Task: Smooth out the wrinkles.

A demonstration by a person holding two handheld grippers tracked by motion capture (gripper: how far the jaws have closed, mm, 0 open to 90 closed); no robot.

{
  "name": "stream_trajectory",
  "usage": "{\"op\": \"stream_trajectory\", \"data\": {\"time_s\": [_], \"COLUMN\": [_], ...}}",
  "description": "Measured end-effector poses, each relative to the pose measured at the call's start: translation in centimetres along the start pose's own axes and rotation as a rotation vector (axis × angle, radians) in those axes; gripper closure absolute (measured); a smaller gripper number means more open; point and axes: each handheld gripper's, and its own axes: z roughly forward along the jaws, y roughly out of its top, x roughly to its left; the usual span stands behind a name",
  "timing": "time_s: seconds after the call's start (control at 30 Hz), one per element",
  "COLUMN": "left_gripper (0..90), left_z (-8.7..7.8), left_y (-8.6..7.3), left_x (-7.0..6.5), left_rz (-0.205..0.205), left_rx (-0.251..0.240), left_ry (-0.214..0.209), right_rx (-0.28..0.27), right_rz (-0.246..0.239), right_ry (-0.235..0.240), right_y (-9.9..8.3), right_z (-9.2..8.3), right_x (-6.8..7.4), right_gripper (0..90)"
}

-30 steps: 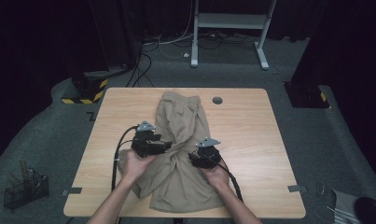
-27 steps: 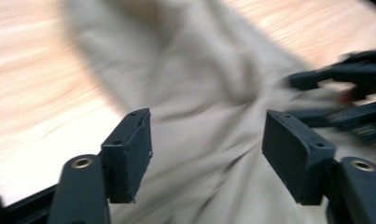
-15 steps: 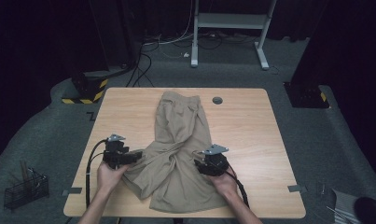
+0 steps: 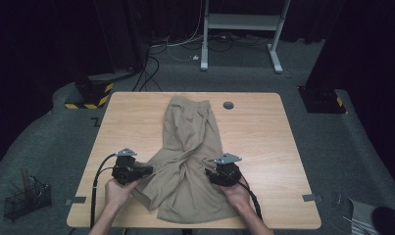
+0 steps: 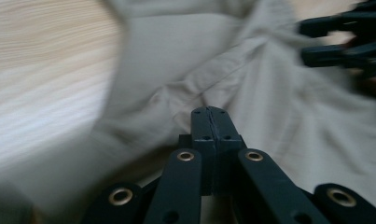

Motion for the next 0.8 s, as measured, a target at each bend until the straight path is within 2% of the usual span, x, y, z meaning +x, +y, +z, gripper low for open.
{"op": "stream_trajectory", "data": {"time_s": [0.03,0.1,0.27,0.4,0.47,0.63,0.8], "left_gripper": [90.0,90.0,90.0,90.0,90.0,90.0,90.0], "left_z": [0.0,0.3,1.7,3.6,4.5,6.2,7.5], "left_y": [-0.1,-0.3,-0.8,-1.0,-0.9,0.0,1.9], "left_x": [-0.6,-1.5,-1.9,-2.1,-1.9,-0.9,0.1], "left_rz": [0.008,0.034,0.031,0.034,0.029,0.009,0.024], "left_rx": [-0.005,-0.001,0.020,0.045,0.057,0.052,0.043], "left_ry": [-0.013,-0.005,-0.015,0.003,0.021,0.037,0.077], "right_rx": [-0.005,-0.018,-0.034,-0.008,0.018,0.018,0.016], "right_rz": [0.004,-0.013,-0.027,-0.024,-0.028,-0.019,0.000], "right_ry": [0.002,0.004,0.014,0.012,0.005,-0.005,-0.025], "right_y": [0.0,0.0,-0.2,-0.7,-0.9,-0.2,1.2], "right_z": [-0.3,-1.0,-2.0,-1.4,-0.8,0.1,1.7], "right_x": [0.2,0.6,1.1,1.2,1.3,1.0,-0.1], "right_gripper": [44.7,44.7,44.7,44.6,44.2,43.3,42.7]}}
